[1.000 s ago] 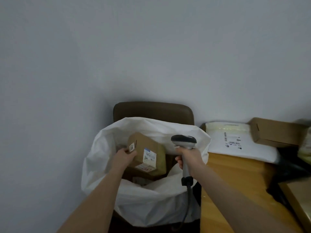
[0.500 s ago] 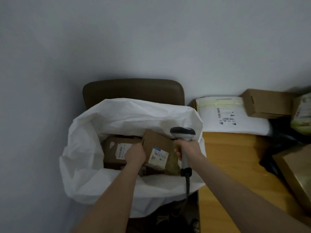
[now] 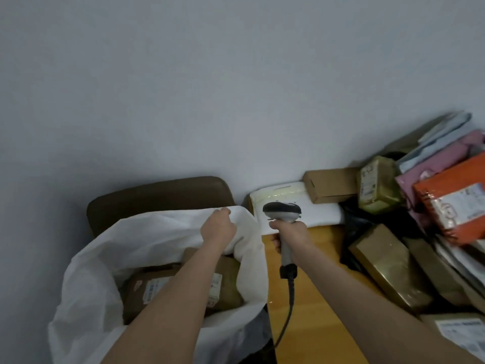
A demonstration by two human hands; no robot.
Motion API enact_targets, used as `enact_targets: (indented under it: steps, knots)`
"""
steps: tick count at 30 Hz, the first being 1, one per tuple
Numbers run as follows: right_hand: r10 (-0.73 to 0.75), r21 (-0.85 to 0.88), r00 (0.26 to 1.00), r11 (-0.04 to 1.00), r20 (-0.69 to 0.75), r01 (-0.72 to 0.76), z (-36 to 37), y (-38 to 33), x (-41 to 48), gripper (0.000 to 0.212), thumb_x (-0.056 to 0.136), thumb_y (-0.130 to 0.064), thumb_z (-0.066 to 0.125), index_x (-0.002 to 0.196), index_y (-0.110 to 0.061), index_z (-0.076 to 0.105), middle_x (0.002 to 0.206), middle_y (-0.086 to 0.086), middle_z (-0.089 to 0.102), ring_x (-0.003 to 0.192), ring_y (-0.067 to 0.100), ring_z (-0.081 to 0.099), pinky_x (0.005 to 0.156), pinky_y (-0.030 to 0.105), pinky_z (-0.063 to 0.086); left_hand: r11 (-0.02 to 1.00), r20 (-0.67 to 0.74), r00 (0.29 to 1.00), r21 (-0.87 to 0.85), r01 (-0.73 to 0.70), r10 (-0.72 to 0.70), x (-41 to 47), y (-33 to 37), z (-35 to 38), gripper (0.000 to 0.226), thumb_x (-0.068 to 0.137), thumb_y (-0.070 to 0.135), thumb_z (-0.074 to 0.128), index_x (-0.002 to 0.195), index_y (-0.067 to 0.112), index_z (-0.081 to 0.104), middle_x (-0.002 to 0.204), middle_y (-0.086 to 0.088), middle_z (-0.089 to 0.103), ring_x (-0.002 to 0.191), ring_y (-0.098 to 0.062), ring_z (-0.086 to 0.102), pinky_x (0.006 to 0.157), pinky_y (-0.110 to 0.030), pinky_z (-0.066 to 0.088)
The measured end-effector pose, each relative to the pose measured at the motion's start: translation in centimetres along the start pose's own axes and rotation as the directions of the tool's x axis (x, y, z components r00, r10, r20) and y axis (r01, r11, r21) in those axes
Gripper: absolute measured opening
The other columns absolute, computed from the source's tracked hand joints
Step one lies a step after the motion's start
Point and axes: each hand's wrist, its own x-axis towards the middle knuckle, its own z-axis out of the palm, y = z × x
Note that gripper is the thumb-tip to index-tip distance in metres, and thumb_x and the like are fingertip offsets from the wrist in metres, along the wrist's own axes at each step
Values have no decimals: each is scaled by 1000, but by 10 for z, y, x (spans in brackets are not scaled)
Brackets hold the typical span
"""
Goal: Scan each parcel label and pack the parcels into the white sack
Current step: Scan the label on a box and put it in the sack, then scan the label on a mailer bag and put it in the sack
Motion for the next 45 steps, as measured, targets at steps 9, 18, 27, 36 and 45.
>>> enact_targets:
  steps: [9, 18, 27, 36, 45]
  knots:
    - [-53, 17, 990, 998, -129, 56, -135, -25, 43, 13, 85, -13, 67, 83, -2, 60, 51, 8, 62, 43, 18, 51, 47, 27, 45, 996, 61, 994, -15, -93, 93, 15, 143, 40, 47, 92, 23, 54, 138, 19, 44, 134, -2, 53, 118, -21, 53, 88, -33, 48]
    - [-76, -105, 987, 993, -145, 61, -228, -38, 120, 16, 81, -16, 68, 75, -1, 66, 42, 2, 61, 42, 16, 56, 49, 27, 49, 987, 175, 982, -133, 90, -66, 21, 219, 115, 53, 91, 21, 56, 140, 12, 40, 135, -9, 50, 120, -24, 51, 92, -31, 44]
    - [-212, 58, 968, 973, -135, 222, -260, -50, 90, 13, 83, -11, 67, 74, -2, 65, 44, 3, 60, 35, 12, 51, 41, 24, 43, 974, 65, 997, -226, -29, 45, 23, 283, 103, 40, 95, 15, 49, 134, 11, 47, 131, -8, 55, 120, -24, 52, 94, -31, 43]
    - [-194, 155, 871, 944, -452, 291, -382, -57, 43, 14, 80, -10, 64, 70, -1, 62, 50, 9, 60, 42, 20, 55, 51, 27, 47, 860, 40, 961, -458, -226, 274, -18, 391, 124, 18, 86, 22, 64, 103, 16, 61, 99, 2, 64, 96, -17, 61, 76, -23, 42]
    - [-40, 262, 867, 946, -496, 193, -497, -26, 62, 18, 78, -17, 70, 70, -3, 62, 58, 11, 67, 57, 27, 63, 73, 42, 58, 473, 302, 953, -837, 276, -22, -54, 465, 198, 40, 81, 8, 74, 117, 3, 57, 116, -14, 65, 100, -29, 62, 75, -34, 47]
